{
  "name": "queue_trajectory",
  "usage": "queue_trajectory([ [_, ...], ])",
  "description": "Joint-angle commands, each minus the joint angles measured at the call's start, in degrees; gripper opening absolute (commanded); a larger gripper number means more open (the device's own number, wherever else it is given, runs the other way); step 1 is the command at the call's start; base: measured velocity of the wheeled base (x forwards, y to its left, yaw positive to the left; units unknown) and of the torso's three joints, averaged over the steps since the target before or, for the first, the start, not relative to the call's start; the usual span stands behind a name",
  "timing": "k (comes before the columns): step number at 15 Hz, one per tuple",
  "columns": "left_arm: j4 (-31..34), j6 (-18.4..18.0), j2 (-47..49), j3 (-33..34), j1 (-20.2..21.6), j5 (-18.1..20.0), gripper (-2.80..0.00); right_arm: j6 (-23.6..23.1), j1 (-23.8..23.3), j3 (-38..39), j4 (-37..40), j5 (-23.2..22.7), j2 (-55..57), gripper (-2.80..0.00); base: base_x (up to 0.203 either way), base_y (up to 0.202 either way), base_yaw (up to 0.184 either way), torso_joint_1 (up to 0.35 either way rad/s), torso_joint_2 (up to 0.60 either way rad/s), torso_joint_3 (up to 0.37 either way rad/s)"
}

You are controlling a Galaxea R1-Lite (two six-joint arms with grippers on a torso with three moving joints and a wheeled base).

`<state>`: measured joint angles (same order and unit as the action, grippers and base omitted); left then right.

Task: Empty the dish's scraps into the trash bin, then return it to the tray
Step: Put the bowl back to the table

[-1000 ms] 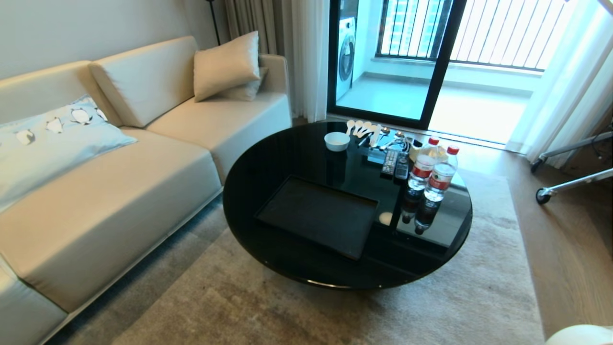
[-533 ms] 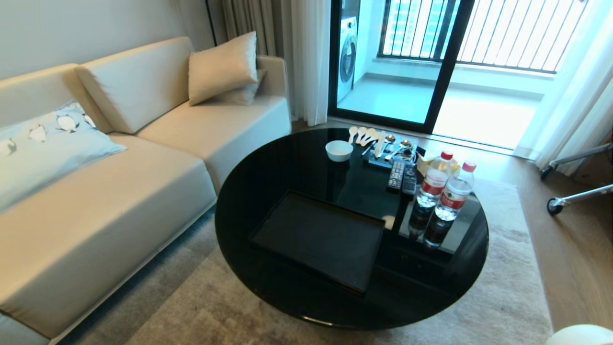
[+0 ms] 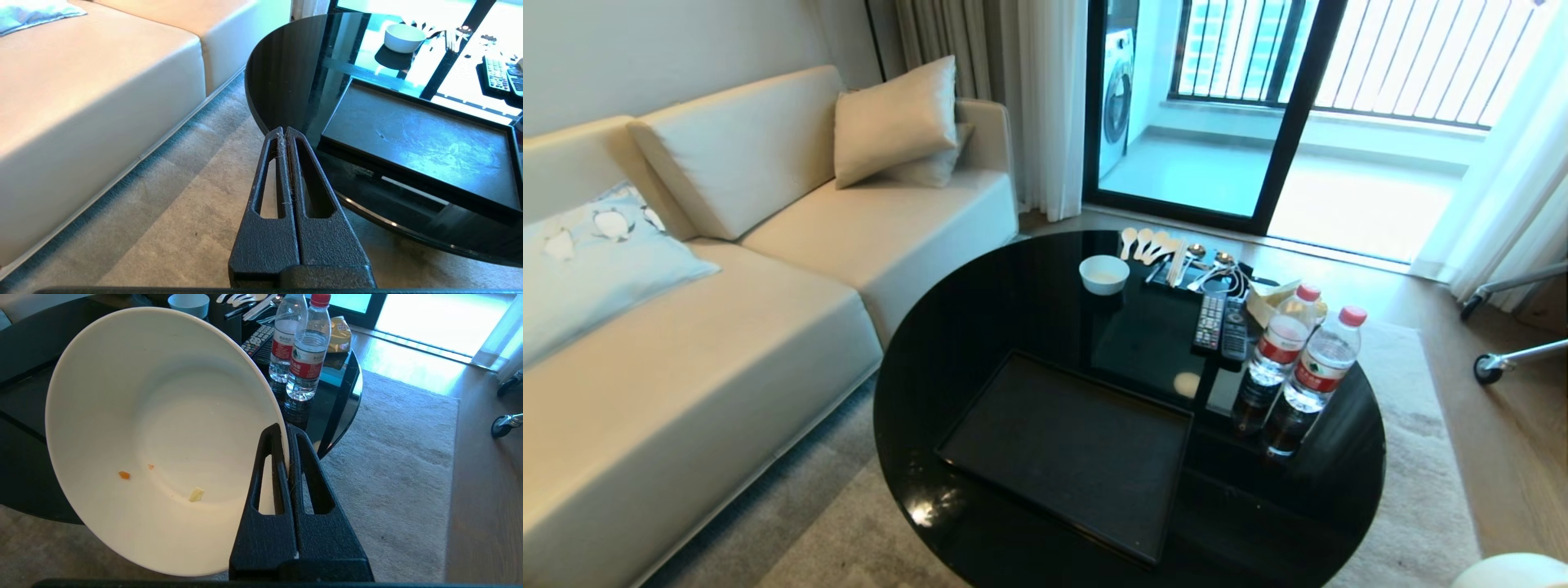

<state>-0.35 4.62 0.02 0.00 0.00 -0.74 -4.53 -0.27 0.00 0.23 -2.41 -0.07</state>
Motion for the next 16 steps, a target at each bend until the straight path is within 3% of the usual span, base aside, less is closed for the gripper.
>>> queue_trajectory([
  [1,0.00,0.04,-0.02,0.00,0.00,-0.05,-2.80,-0.23,0.00,0.00,-0.06,-0.05,0.07,-2.80,0.000,0.000,0.000,0.000,0.00,0.000],
  [6,0.00,0.04,-0.02,0.00,0.00,-0.05,-2.80,-2.23,0.00,-1.18,0.46,-0.53,0.07,-2.80,0.000,0.000,0.000,0.000,0.00,0.000],
  [9,0.00,0.04,-0.02,0.00,0.00,-0.05,-2.80,-3.42,0.15,-8.46,3.86,-5.01,2.14,-2.80,0.000,0.000,0.000,0.000,0.00,0.000],
  [16,0.00,0.04,-0.02,0.00,0.00,-0.05,-2.80,-12.27,0.22,-24.46,6.24,-10.23,29.41,-2.80,0.000,0.000,0.000,0.000,0.00,0.000],
])
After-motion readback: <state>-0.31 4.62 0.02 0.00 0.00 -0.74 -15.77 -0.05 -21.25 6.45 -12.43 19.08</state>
